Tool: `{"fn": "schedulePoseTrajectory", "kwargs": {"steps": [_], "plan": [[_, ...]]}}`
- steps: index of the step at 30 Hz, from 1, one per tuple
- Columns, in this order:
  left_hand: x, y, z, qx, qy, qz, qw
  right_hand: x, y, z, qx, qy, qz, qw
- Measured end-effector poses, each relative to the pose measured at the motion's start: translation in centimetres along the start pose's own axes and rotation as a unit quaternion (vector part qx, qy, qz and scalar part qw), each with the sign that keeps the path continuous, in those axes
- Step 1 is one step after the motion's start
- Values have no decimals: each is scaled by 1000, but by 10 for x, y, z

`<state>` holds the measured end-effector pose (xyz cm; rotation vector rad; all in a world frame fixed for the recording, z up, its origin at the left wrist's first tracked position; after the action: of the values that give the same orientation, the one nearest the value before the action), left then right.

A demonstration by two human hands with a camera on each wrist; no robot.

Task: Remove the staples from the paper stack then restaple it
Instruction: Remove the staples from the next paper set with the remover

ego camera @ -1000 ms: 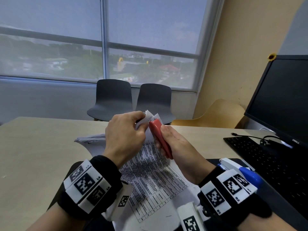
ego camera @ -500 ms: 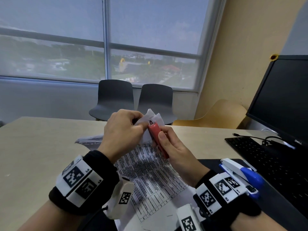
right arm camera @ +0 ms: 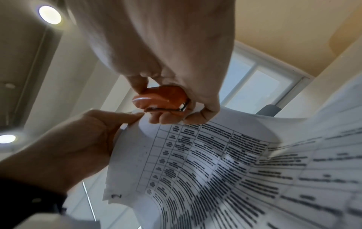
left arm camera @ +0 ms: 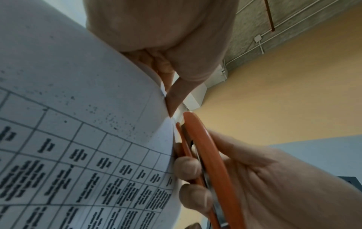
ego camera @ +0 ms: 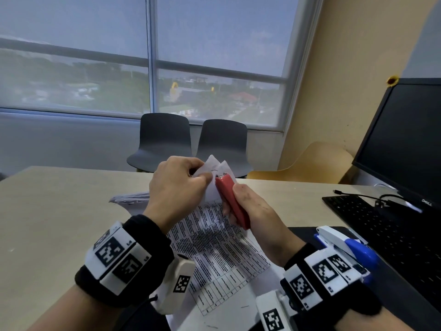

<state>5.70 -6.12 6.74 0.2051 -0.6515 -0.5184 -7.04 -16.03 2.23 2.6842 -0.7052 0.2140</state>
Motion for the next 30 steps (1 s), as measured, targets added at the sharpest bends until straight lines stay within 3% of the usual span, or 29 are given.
{"fn": "schedulePoseTrajectory", "kwargs": {"steps": [7, 16, 26, 30], "plan": [[1, 1, 3, 24, -14, 10, 1000, 3, -3, -2, 13, -10, 6, 1000], [-5, -5, 15, 85, -84, 26, 993, 2, -4, 0, 69, -18, -1, 997], [-2, -2, 6, -15, -11, -33, 999, 2, -10, 13, 76, 19, -16, 997], [-6, -11, 11, 25, -21, -54, 998, 6, 1, 5, 94, 35, 1, 995]]}}
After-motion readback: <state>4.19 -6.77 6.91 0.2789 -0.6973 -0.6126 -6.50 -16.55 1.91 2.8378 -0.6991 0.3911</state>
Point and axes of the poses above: each hand's wrist, its own x-axis towards the middle knuckle, its own y-axis out of the back of the hand, z = x × y, the point moved 6 cm from there along x, towards the middle knuckle, and after that the axes turned 10 degrees about -x, right-handed, at the moved point
